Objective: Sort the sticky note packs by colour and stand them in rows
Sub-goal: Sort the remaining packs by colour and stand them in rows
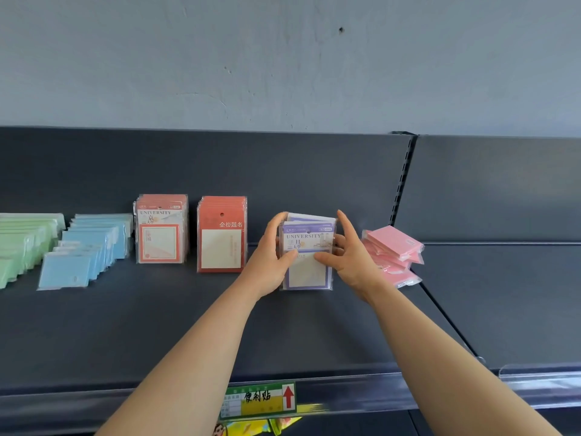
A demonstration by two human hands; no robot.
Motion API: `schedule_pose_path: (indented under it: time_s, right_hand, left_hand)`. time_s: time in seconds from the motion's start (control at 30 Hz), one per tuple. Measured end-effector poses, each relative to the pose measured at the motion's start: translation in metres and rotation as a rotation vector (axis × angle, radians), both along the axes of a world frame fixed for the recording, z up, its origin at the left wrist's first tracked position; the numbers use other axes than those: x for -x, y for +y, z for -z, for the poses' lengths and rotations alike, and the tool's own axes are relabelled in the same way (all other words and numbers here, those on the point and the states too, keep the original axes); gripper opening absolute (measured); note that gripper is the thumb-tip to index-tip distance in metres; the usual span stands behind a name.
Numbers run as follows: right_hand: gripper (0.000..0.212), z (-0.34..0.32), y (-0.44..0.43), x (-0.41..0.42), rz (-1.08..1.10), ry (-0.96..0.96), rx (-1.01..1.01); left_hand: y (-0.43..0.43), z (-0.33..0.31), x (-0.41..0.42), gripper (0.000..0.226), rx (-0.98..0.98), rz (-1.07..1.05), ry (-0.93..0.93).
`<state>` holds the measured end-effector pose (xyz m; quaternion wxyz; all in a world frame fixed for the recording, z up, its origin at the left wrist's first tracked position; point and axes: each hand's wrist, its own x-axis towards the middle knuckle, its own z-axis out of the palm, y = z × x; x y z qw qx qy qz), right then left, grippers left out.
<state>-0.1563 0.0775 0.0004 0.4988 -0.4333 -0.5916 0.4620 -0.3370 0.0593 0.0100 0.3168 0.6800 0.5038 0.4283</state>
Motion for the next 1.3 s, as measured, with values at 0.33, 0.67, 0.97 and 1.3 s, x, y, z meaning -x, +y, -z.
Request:
schedule_pose_path:
  time_s: [0.33,0.67,0.97,1.3]
  right_hand:
    - [0.033,0.024,-0.001,-0.007,0.108,-0.181,0.062]
    - [0.023,0.034,0.000,-0.007,0.162,0.159,0.273]
    - [0.030,0.037,0.000,-0.008,0.127,0.195,0.278]
    - [0.030,0.033,-0.005,-0.009,0.096,0.236,0.259]
  left_hand:
    - [-0.005,0.022,0.005,0.038,0.289,-0.036,-0.238]
    - [-0.010,0.026,0.012,0.025,0.290,-0.042,-0.372]
    - [-0.011,0.028,0.023,0.045,0.264,-0.115,-0.465]
    - [-0.013,0.029,0.026,0.037,0.187,-0.158,-0.493]
